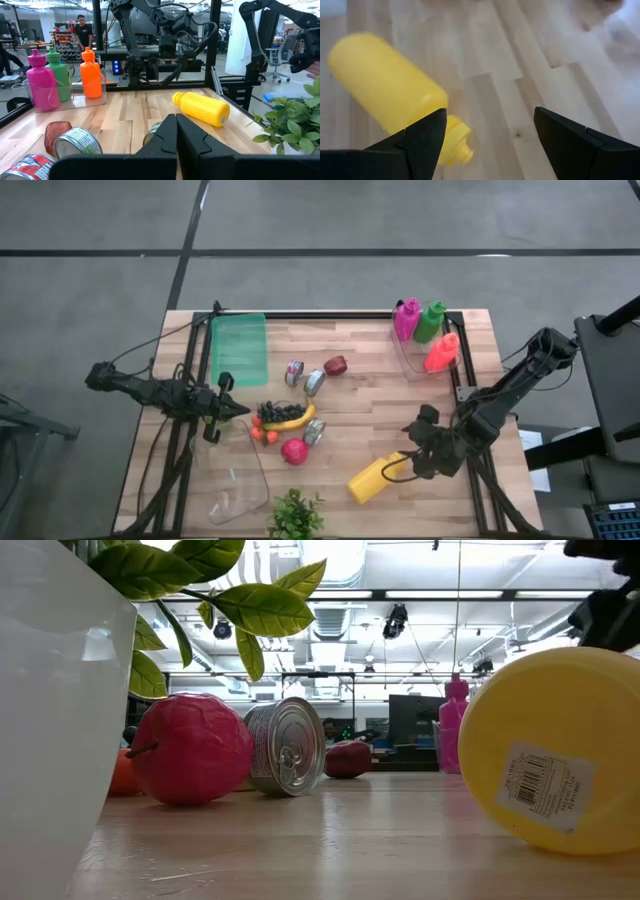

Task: Pick & Place Food Item
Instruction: Put the yellow tumbler bottle into the top right transparent bin

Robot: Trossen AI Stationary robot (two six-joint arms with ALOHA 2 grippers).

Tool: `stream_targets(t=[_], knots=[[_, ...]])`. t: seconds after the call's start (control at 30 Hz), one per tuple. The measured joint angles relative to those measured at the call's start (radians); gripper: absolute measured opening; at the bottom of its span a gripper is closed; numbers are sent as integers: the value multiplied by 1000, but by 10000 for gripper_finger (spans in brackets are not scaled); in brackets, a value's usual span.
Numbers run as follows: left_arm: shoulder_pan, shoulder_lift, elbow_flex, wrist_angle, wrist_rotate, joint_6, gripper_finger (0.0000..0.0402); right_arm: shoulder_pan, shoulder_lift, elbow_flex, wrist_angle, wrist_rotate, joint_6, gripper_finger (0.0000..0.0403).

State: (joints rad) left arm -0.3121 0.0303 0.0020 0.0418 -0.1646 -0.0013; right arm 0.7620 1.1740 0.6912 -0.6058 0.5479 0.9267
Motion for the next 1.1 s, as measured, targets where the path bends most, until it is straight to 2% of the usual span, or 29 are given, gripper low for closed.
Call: stream_targets(t=[0.27,0.47,0.67,0.83,1.1], knots=[[0,0,0,0,0,0,0,0,0,-74,203,-20,-230,298],[0,0,0,0,0,0,0,0,0,-75,231,-36,-443,298],[0,0,0,0,0,0,0,-1,26,-76,248,-126,-556,298],[0,0,0,0,0,0,0,-1,69,-76,253,-189,-595,298],[0,0,0,0,0,0,0,-1,158,-76,253,-194,-598,298]])
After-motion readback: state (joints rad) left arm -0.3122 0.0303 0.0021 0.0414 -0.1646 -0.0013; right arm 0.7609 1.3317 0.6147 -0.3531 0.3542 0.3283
